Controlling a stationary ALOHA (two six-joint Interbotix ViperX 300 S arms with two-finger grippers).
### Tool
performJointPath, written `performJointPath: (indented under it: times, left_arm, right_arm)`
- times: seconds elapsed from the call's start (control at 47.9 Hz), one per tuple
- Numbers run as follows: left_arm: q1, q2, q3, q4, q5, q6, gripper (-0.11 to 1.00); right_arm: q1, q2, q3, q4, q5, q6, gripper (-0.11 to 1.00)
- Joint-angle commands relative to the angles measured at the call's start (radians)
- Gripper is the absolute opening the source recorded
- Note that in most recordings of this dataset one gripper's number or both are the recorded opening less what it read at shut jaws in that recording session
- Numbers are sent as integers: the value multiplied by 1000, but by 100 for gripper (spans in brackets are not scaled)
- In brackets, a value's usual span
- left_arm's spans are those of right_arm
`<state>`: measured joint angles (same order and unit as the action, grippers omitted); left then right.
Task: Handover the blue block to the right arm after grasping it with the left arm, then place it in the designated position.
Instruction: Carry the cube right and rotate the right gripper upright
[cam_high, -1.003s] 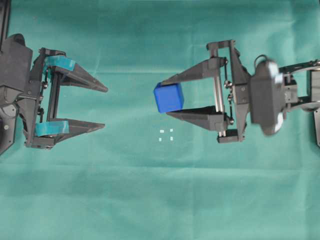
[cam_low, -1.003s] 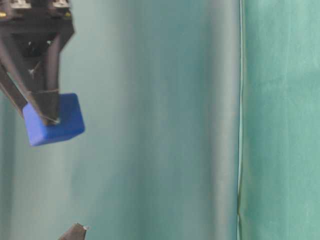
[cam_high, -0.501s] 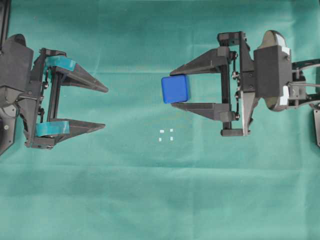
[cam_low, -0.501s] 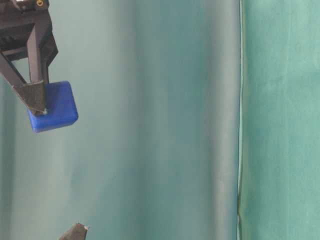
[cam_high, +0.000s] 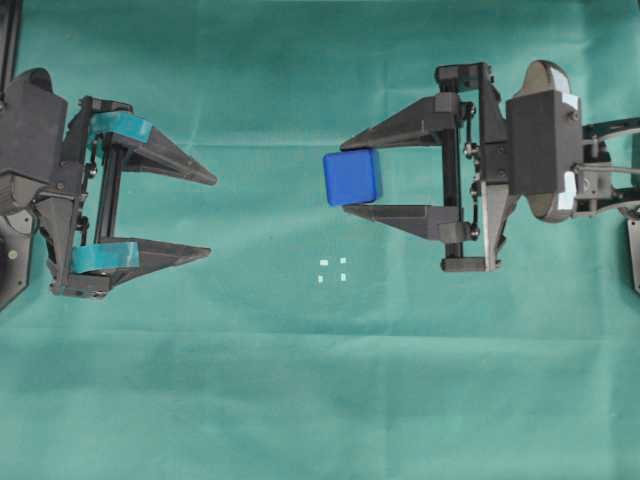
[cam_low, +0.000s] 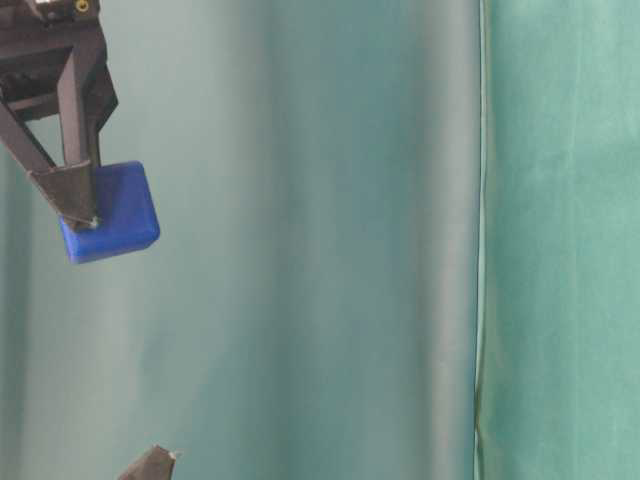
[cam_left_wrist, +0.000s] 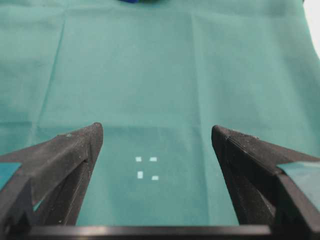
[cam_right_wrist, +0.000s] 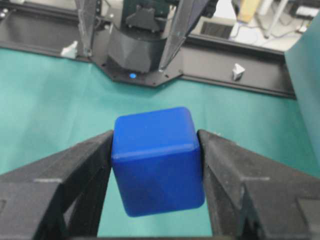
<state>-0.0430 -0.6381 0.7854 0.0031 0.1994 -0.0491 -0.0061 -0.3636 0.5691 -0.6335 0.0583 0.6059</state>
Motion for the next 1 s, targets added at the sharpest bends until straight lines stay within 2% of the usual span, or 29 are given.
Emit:
performJointPath:
  times: [0.0, 0.982]
  left_arm:
    - [-5, -5, -14, 2, -6, 2, 100]
    - [-5, -5, -14, 2, -6, 2, 100]
  right_arm:
    - [2, -17, -26, 5, -3, 3, 56]
    - [2, -17, -26, 3, 14, 8, 56]
